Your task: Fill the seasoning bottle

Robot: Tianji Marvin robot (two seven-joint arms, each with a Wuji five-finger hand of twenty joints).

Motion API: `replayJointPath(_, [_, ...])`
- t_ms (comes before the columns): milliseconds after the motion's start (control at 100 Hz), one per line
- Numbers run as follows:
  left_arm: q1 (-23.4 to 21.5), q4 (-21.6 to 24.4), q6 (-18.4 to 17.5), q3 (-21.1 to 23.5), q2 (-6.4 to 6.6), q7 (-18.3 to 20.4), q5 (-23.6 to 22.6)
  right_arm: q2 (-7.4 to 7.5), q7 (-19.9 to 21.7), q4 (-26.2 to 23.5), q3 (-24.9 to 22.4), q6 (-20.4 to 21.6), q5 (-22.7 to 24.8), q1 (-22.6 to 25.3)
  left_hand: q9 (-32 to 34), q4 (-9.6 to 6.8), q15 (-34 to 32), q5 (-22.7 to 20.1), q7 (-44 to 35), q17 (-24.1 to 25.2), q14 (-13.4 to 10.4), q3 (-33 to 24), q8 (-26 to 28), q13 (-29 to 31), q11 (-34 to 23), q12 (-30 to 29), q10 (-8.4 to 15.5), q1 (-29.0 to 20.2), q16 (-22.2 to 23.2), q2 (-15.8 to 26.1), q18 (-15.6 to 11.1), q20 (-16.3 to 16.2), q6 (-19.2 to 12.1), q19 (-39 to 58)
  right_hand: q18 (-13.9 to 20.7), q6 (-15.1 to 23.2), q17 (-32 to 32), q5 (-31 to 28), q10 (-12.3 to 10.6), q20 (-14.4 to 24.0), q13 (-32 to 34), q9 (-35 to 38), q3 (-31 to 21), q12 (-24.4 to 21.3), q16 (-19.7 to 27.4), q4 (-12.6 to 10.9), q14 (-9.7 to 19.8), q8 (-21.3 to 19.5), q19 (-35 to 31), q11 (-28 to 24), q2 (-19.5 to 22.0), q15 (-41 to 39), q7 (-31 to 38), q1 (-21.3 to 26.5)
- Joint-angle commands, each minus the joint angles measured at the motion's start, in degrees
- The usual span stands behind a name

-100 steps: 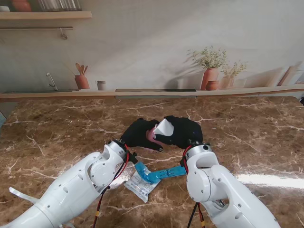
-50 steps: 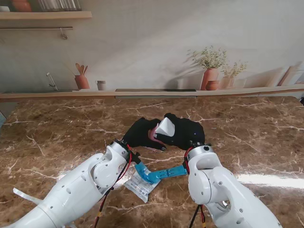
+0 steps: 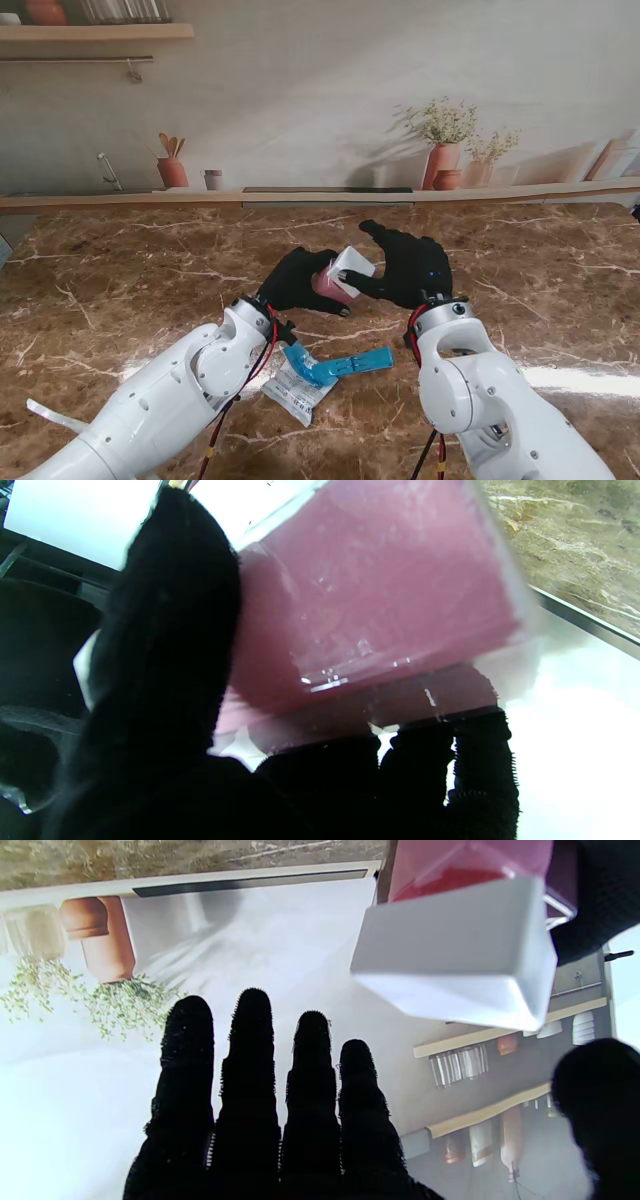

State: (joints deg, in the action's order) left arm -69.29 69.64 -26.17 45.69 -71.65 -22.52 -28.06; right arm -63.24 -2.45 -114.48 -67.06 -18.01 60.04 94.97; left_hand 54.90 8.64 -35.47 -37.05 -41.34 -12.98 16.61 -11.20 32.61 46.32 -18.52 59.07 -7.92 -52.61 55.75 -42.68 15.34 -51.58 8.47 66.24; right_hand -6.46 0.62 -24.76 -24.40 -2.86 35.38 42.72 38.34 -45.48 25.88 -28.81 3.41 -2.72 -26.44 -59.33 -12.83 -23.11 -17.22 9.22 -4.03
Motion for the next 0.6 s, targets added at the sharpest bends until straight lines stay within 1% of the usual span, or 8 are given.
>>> replayJointPath(0, [-0.12, 0.71, 0.09, 0.14, 0.03, -0.17, -0.33, 0.55, 0.92, -1.10, -1.47, 1.28, -0.58, 0.78, 3.60, 0.11, -9.53, -10.67, -12.73, 0.83, -2.55, -18.87, 4.77, 3.97, -2.36, 2.35, 5.93, -13.74, 3.10, 21.84, -2.62, -1.16, -16.95, -0.56, 0.32, 0.62, 2.13, 2.26, 0.44, 1.18, -2.80, -2.71, 0.58, -1.21, 1.19, -2.45, 0.77, -1.08, 2.33, 0.96, -0.96, 1.24, -1.23, 1.70])
replayJointPath(80, [-0.28, 1.01, 0.07, 0.30, 0.13, -0.16, -0.55, 0.89, 3.33, -2.72, -4.57, 5.18, -1.58, 2.14, 3.56, 0.11, -9.54, -10.70, -12.76, 0.79, -2.57, -18.92, 4.79, 3.98, -2.33, 2.35, 5.98, -13.74, 3.11, 21.83, -2.65, -1.17, -16.88, -0.51, 0.42, 0.00, 5.84, 3.58, 0.81, 2.53, -6.96, -6.73, -0.45, -1.89, 1.87, -4.88, 1.04, -2.38, 6.94, 2.43, -5.04, 3.22, -1.27, 9.95])
replayJointPath(150, [-0.26, 1.07, 0.02, 0.35, 0.20, -0.09, -0.71, 1.31, 6.45, -4.17, -7.33, 8.81, -2.48, 3.21, 3.54, 0.11, -9.56, -10.67, -12.75, 0.77, -2.56, -18.95, 4.80, 3.99, -2.32, 2.35, 5.94, -13.76, 3.12, 21.85, -2.71, -1.18, -16.89, -0.49, 0.30, -0.26, 8.14, 4.90, 1.06, 5.50, -9.78, -9.24, -1.61, -2.03, 2.43, -12.41, 1.50, -4.36, 11.33, 3.03, -8.28, 4.41, -1.78, 18.05])
replayJointPath(200, [-0.23, 1.10, -0.01, 0.37, 0.23, 0.02, -0.73, 1.53, 7.99, -4.76, -8.79, 11.16, -3.47, 3.61, 3.58, 0.12, -9.55, -10.60, -12.73, 0.80, -2.53, -18.94, 4.80, 3.96, -2.35, 2.37, 5.94, -13.74, 3.12, 21.86, -2.69, -1.19, -16.87, -0.49, 0.05, 1.68, 9.12, 5.14, 1.42, 6.41, -11.01, -10.57, -11.21, -1.95, 2.59, -16.80, 1.63, -5.27, 13.16, 3.22, -12.10, 4.83, -1.90, 21.41])
replayJointPath(270, [-0.17, 1.09, -0.02, 0.34, 0.25, 0.04, -0.81, 1.75, 9.71, -5.26, -9.85, 13.04, -4.96, 3.79, 3.55, 0.12, -9.56, -10.60, -12.73, 0.78, -2.58, -18.95, 4.80, 3.96, -2.34, 2.38, 5.92, -13.75, 3.13, 21.84, -2.67, -1.21, -16.77, -0.44, 0.15, 6.05, 9.79, 4.99, 1.42, 8.40, -12.08, -12.17, -32.05, -1.51, 2.39, -9.99, 1.91, -7.30, 15.27, 3.03, -17.27, 4.87, -2.08, 26.96])
replayJointPath(330, [-0.10, 1.04, -0.04, 0.26, 0.20, -0.03, -0.81, 1.91, 10.52, -5.34, -10.09, 13.99, -4.77, 3.64, 3.53, 0.12, -9.57, -10.59, -12.74, 0.78, -2.56, -18.96, 4.81, 3.96, -2.34, 2.39, 5.89, -13.78, 3.14, 21.85, -2.68, -1.21, -16.76, -0.42, 0.45, 9.13, 9.88, 4.33, 1.39, 8.94, -12.36, -12.75, -39.97, -1.27, 2.26, -5.67, 2.12, -8.74, 16.15, 2.65, -20.38, 4.61, -1.57, 34.36])
replayJointPath(430, [-0.06, 1.03, -0.11, 0.02, 0.09, -0.28, -0.85, 2.22, 11.79, -4.61, -10.06, 16.54, -4.09, 2.64, 3.50, 0.14, -9.57, -10.58, -12.75, 0.84, -2.43, -18.93, 4.83, 3.93, -2.33, 2.38, 5.84, -13.73, 3.14, 21.86, -2.60, -1.22, -16.75, -0.42, 1.12, 13.00, 10.79, 3.83, 1.39, 8.72, -13.87, -14.40, -43.52, -1.11, 2.38, -1.50, 2.41, -9.82, 17.73, 2.14, -22.97, 4.44, -1.39, 44.40])
replayJointPath(590, [-0.10, 1.16, -0.34, -0.37, -0.06, -0.51, -0.80, 3.05, 16.89, -3.41, -9.75, 20.55, -5.22, 0.28, 3.57, 0.13, -9.56, -10.71, -12.90, 0.89, -2.52, -18.96, 4.95, 3.88, -2.35, 2.37, 6.05, -13.78, 3.15, 21.83, -2.58, -1.21, -16.90, -0.44, 2.02, 14.03, 12.08, 4.62, 2.11, 8.41, -17.65, -18.18, -40.63, -1.58, 2.81, 0.21, 2.62, -10.58, 19.45, 2.16, -21.78, 4.52, -1.46, 47.61])
